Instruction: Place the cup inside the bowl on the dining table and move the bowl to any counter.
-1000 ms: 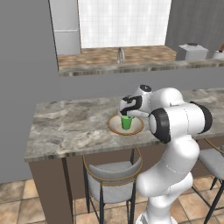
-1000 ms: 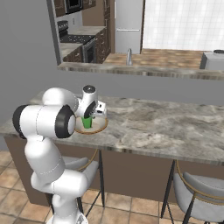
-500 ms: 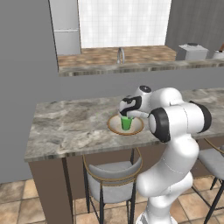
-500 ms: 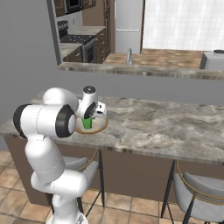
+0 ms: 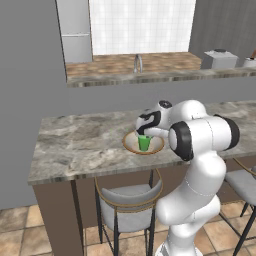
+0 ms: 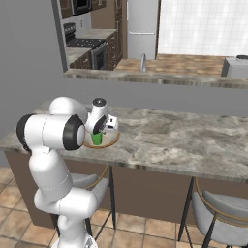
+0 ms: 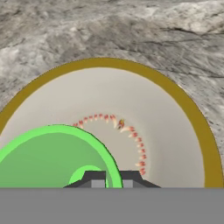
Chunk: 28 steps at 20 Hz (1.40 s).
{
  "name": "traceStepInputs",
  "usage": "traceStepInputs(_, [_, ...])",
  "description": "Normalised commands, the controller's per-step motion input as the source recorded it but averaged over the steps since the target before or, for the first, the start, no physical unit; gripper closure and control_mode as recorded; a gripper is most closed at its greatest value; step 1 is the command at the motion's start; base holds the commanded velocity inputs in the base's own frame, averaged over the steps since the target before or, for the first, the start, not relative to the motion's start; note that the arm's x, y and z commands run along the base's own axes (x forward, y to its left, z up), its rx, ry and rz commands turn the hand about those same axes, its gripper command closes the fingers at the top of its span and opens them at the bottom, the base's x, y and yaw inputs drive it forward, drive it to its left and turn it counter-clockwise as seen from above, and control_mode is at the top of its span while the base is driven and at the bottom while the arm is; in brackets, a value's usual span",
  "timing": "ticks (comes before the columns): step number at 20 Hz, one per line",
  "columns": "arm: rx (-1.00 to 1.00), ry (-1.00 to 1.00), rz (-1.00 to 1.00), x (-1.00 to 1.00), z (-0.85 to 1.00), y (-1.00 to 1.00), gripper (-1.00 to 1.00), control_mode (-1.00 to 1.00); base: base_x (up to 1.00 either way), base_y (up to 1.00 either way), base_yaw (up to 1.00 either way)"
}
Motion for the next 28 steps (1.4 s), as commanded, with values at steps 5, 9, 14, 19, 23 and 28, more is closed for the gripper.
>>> traceStepInputs(5, [0.0, 0.0, 0.0, 0.0, -0.11, 0.0, 1.0, -1.0, 0.0, 0.0, 0.0])
traceStepInputs(9, [0.0, 0.0, 0.0, 0.0, -0.1, 0.0, 1.0, -1.0, 0.0, 0.0, 0.0])
traceStepInputs(14, [0.0, 0.0, 0.0, 0.0, -0.1, 0.0, 1.0, -1.0, 0.0, 0.0, 0.0])
traceStepInputs(19, [0.0, 0.0, 0.0, 0.0, -0.08, 0.0, 1.0, -1.0, 0.0, 0.0, 0.0])
traceStepInputs(23, [0.0, 0.0, 0.0, 0.0, 0.0, 0.0, 1.0, -1.0, 0.0, 0.0, 0.0])
traceStepInputs(28, [0.0, 0.0, 0.0, 0.0, 0.0, 0.0, 1.0, -1.0, 0.0, 0.0, 0.0])
